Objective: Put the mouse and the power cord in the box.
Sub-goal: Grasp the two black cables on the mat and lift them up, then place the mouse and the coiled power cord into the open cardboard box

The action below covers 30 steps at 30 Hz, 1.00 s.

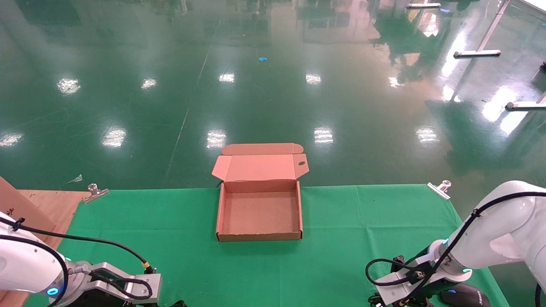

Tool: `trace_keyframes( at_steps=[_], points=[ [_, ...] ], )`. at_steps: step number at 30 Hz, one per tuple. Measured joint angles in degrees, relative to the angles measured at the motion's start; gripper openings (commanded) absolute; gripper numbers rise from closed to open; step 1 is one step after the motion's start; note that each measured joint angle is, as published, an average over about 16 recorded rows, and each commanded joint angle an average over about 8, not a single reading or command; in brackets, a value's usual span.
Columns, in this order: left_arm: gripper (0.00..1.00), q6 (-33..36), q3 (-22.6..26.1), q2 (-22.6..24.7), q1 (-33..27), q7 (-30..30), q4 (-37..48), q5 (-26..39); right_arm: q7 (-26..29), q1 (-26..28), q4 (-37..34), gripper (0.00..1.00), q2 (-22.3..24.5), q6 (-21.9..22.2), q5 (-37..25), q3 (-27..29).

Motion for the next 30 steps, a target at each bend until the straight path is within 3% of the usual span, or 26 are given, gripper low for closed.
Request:
trace_keyframes(
  at_steps=[12,22,30],
  points=[
    [0.0,3.1,0.1,-0.9,-4.3,0.7,-0.7,0.1,-0.9,3.9,0.0,0.0,1.5,-3.7,2.0,1.4],
    [0.0,8.0,0.3,-0.5,-12.6,-0.7,-4.0,0.4,-0.9,11.3,1.3,0.0,2.9,-10.2,5.0,3.5],
    [0.0,11.3,0.3,1.7,-18.9,-3.0,-8.6,0.5,1.8,17.8,3.4,0.0,1.2,-13.9,5.9,4.1]
  ],
)
